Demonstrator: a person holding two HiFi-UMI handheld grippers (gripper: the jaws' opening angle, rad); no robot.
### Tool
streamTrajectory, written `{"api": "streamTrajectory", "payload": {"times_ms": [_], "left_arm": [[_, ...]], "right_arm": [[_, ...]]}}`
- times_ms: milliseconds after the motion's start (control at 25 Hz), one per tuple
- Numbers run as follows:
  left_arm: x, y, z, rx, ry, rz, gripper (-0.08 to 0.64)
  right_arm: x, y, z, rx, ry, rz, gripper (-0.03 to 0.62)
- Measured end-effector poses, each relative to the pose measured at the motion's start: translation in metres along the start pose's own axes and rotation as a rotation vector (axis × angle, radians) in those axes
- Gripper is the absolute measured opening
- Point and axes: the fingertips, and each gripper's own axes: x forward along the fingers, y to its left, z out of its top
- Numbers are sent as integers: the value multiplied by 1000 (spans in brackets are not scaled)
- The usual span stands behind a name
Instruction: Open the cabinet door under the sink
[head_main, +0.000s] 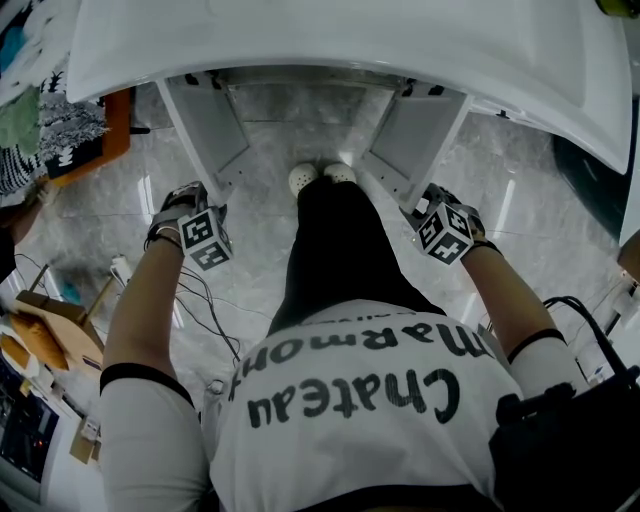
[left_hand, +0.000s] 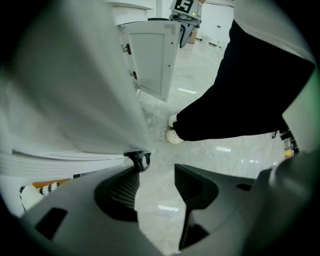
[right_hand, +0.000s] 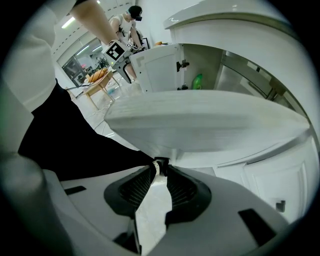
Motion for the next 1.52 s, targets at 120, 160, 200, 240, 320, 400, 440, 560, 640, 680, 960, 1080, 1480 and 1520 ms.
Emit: {"api": "streamTrajectory", "payload": {"times_ms": [120, 160, 200, 240, 320, 400, 440, 560, 640, 680, 960, 1080, 1480, 1520], "left_arm": [[-2, 2, -6, 15, -8, 13, 199], [-2, 1, -9, 20, -10, 13, 199], [-2, 1, -13, 25, -10, 12, 199], [-3, 0, -17, 32, -9, 12, 199], [-4, 1, -25, 51, 3, 22, 199], [-4, 2, -33, 74, 21, 34, 199], [-4, 2, -35, 82, 26, 35, 199], [-7, 1, -39, 105, 29, 26, 199], [-7, 2, -42, 115, 31, 28, 199], [-6, 2, -43, 116, 31, 33, 199], [-9, 3, -62, 156, 51, 29, 201], [-10, 5, -69, 179, 56, 33, 206], [-6, 8, -95, 204, 66, 47, 216], [-7, 9, -95, 208, 64, 44, 216]], "right_arm": [[0, -1, -1, -7, 1, -1, 91], [0, 0, -1, -9, 1, -1, 91], [0, 0, -1, -10, 1, -1, 91], [0, 0, -1, -11, 2, -1, 91], [-2, -1, -5, -12, 5, -4, 91], [-5, -1, -13, -14, 12, -8, 92], [-6, -1, -17, -15, 17, -9, 92], [-8, -1, -26, -20, 36, -13, 92], [-9, -2, -31, -25, 47, -16, 92], [-9, -3, -34, -26, 51, -17, 92], [-14, -6, -50, -43, 78, -23, 92], [-16, -9, -62, -61, 103, -21, 98], [-23, -16, -87, -64, 173, -26, 101], [-24, -16, -87, -65, 175, -26, 101]]}}
